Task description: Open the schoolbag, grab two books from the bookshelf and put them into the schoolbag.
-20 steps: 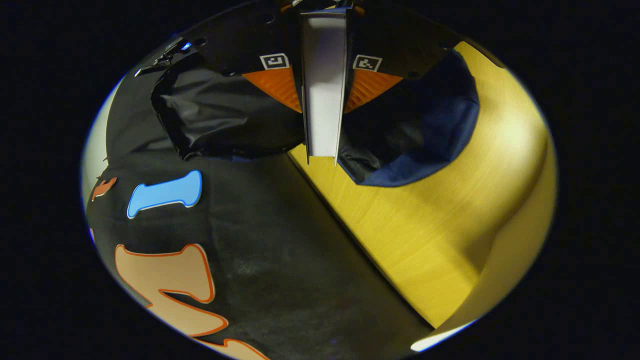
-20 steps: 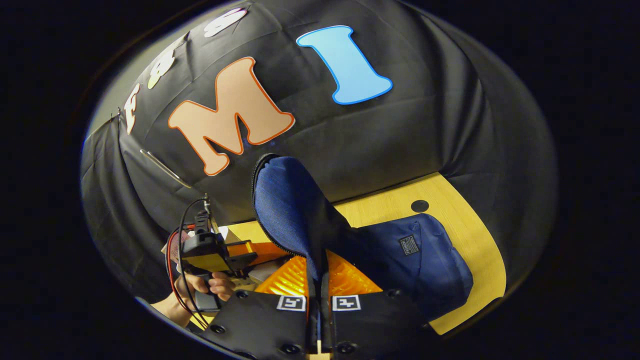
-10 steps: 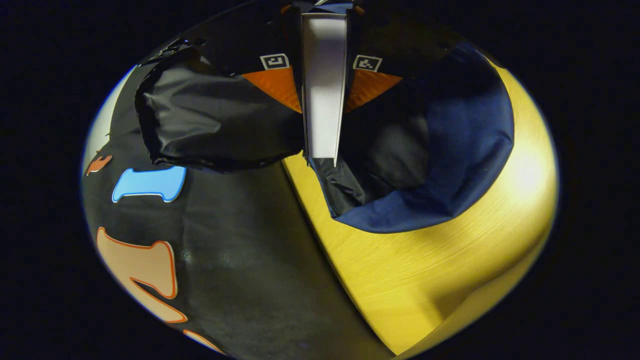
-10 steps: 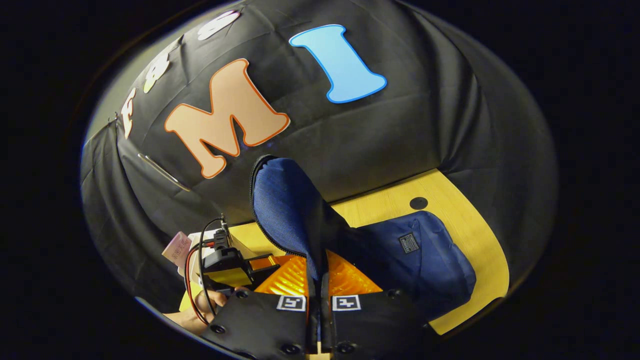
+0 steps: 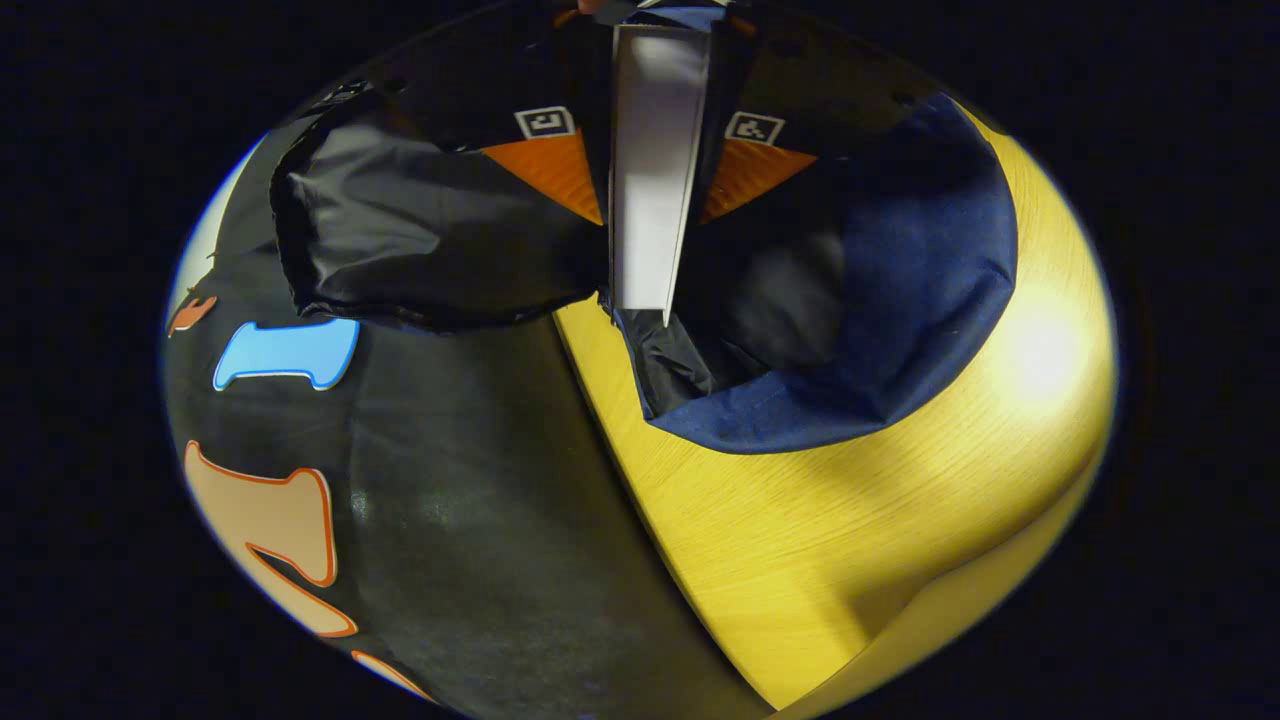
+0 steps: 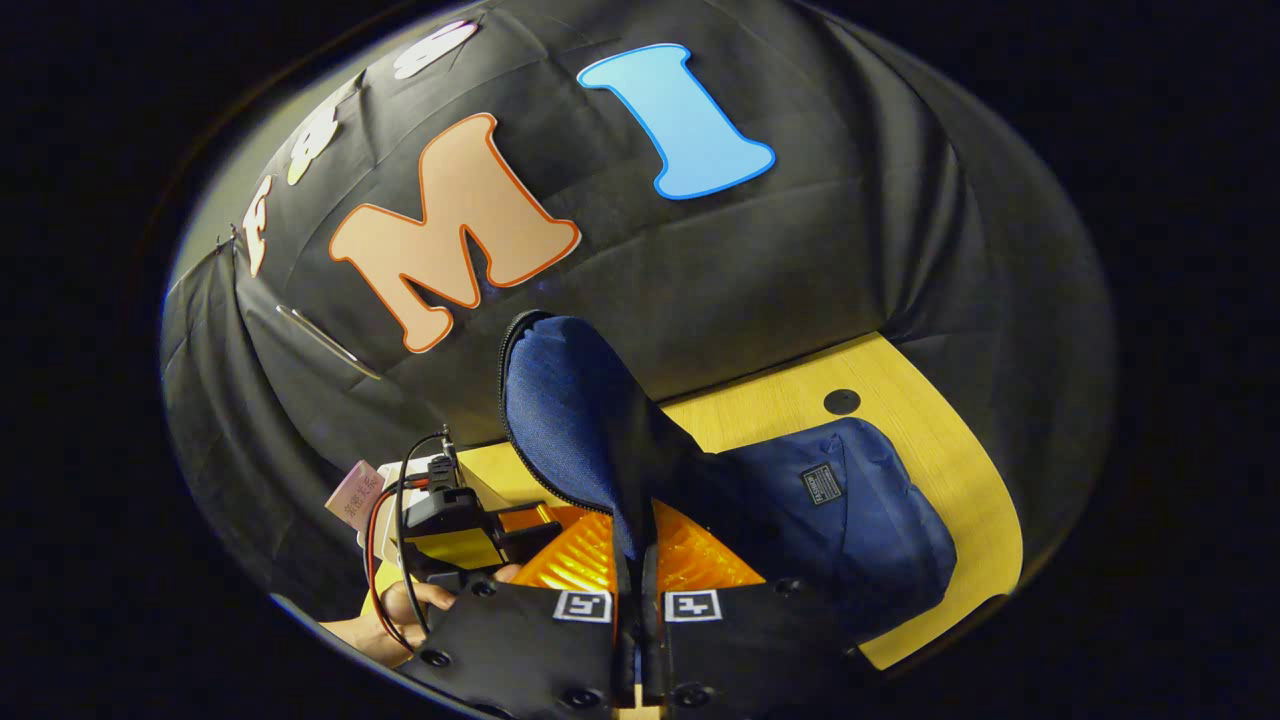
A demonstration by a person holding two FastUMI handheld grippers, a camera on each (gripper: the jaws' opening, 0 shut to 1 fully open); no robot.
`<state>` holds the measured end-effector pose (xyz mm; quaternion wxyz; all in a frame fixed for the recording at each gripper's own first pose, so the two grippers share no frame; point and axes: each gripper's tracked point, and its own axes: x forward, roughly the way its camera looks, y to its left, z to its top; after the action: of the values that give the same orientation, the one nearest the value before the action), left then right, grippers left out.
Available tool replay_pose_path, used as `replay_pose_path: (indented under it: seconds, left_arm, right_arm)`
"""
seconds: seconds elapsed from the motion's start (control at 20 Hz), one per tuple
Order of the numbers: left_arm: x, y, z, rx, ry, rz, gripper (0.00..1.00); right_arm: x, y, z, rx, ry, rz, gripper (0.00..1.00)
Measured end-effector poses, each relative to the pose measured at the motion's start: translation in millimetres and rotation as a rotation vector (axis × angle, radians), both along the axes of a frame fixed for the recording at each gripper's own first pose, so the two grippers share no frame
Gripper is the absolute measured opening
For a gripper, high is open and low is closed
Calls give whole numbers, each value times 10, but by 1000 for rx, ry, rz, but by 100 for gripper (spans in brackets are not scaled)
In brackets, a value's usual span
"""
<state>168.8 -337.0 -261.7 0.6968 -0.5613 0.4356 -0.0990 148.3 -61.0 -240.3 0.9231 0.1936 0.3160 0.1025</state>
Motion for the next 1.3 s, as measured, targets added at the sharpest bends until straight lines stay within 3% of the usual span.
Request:
replay_pose_path:
  seconds: [0.05, 0.1, 0.15, 0.2, 0.35, 0.4, 0.45, 0.55, 0.6, 0.7, 1.0, 1.15, 1.2, 1.25, 1.3]
  left_arm:
    - [-39, 10, -42, 26, 12, -13, 56]
    - [-63, 47, -77, 58, 20, -21, 58]
    - [-95, 79, -100, 86, 26, -32, 73]
    - [-128, 97, -125, 110, 29, -50, 75]
    - [-223, 212, -198, 218, 26, -118, 71]
    - [-253, 272, -250, 267, 21, -142, 80]
    - [-273, 328, -245, 296, 12, -158, 81]
    - [-280, 404, -146, 314, -15, -160, 75]
    - [-257, 450, -102, 329, -33, -160, 80]
    - [-289, 506, -45, 374, -66, -175, 75]
    - [-410, 900, 475, 519, -262, -227, 74]
    - [-468, 1281, 760, 687, -384, -252, 74]
    - [-491, 1419, 839, 750, -426, -260, 80]
    - [-514, 1554, 940, 808, -456, -265, 75]
    - [-531, 1660, 1035, 848, -484, -260, 76]
  right_arm:
    - [4, 6, -10, -2, -1, 2, 5]
    - [-3, 12, -8, -2, -4, 4, 5]
    - [-7, 17, -3, -2, -5, 7, 5]
    - [-8, 16, -12, 1, -8, 7, 5]
    - [-9, 23, -19, 19, -8, 1, 5]
    - [-11, 18, -14, 23, -10, 0, 5]
    - [0, 10, -16, 26, -12, -4, 5]
    - [-16, -15, -32, 23, -12, -8, 7]
    - [-19, -26, -30, 27, -10, -13, 6]
    - [-23, -37, -14, 30, -14, -24, 5]
    - [-47, -18, 6, 8, -20, -24, 7]
    - [-44, 4, 6, 1, -19, -25, 5]
    - [-59, -4, 3, -4, -19, -22, 5]
    - [-58, -7, 2, -10, -20, -21, 5]
    - [-46, 7, 3, -13, -21, -22, 5]
